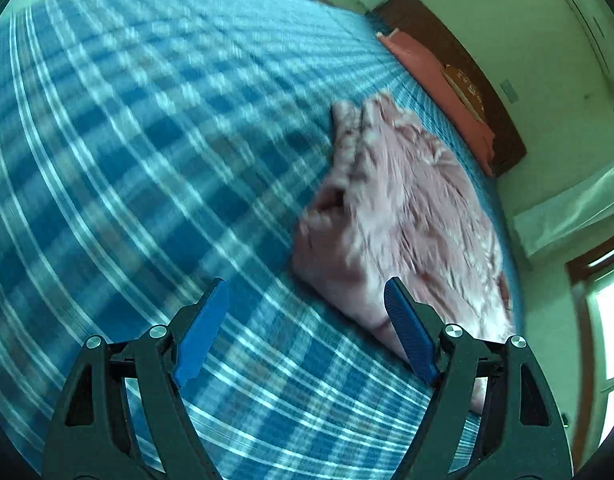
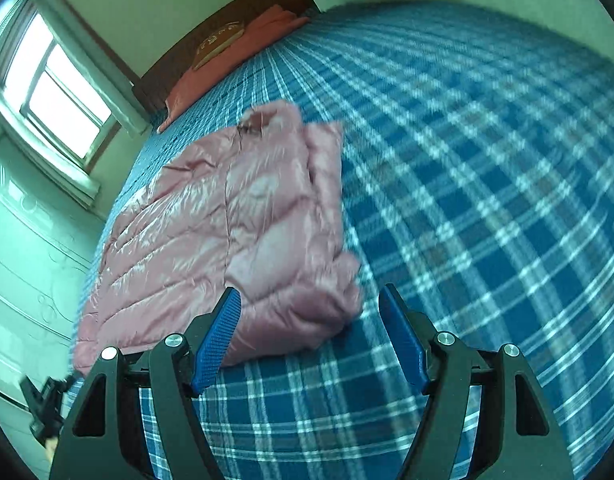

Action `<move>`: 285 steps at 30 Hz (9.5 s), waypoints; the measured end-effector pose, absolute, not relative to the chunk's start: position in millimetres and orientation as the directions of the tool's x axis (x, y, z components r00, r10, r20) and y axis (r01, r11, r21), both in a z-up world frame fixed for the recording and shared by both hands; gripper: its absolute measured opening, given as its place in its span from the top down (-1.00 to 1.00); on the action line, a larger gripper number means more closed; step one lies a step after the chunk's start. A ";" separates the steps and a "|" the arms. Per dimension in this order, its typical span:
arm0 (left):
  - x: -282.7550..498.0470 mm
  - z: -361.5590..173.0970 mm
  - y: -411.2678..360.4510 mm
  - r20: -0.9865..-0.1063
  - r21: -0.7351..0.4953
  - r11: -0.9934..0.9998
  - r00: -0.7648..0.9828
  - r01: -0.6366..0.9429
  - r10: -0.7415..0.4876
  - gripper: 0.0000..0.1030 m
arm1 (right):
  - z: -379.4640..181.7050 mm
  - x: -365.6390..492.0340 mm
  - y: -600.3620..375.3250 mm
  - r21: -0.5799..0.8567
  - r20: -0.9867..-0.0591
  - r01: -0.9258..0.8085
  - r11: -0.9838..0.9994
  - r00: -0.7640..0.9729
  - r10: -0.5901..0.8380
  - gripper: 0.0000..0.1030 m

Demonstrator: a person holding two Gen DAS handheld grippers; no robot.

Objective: Fold large clothes

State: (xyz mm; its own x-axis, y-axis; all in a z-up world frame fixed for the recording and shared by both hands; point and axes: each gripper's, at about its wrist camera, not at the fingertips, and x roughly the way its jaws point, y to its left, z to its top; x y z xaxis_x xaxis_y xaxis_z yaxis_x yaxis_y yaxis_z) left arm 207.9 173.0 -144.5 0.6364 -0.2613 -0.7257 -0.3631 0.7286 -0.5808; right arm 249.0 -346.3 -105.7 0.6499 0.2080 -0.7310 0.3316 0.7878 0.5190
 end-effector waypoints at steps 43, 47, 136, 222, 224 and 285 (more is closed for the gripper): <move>124.9 -125.8 167.6 -0.690 -0.607 0.719 0.673 -0.337 -0.267 0.78 | -117.1 128.6 -324.3 0.738 -0.585 0.283 0.613 0.721 0.371 0.63; 116.2 -123.1 168.9 -0.691 -0.603 0.724 0.672 -0.334 -0.265 0.78 | -117.2 116.9 -323.9 0.744 -0.580 0.278 0.608 0.721 0.379 0.63; 206.8 -130.4 5.9 -0.787 0.199 0.980 0.593 -0.020 0.172 -0.08 | -119.3 276.8 -157.3 0.013 -0.823 -0.019 1.000 0.567 0.022 -0.03; 143.8 -115.6 191.2 -0.789 -0.431 0.821 0.598 -0.373 -0.142 -0.39 | -119.4 293.2 -132.5 -0.018 -0.785 0.002 1.000 0.620 -0.015 -0.16; 147.6 -118.3 190.4 -0.772 -0.478 0.806 0.605 -0.350 -0.195 -0.40 | -119.4 293.2 -132.2 -0.018 -0.784 0.002 1.000 0.620 -0.016 -0.16; 188.6 -97.7 179.9 -0.594 -0.703 0.689 0.676 -0.175 -0.435 0.67 | -114.2 294.7 -119.1 -0.054 -0.779 0.018 0.998 0.624 -0.054 -0.18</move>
State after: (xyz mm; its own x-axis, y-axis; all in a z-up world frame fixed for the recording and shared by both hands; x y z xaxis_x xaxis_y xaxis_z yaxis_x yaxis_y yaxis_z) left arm 188.6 179.9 -97.7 0.6763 -0.4352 -0.5944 -0.1745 0.6892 -0.7032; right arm 294.7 -119.1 -114.2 0.6241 -0.0537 -0.7795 0.0182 0.9984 -0.0543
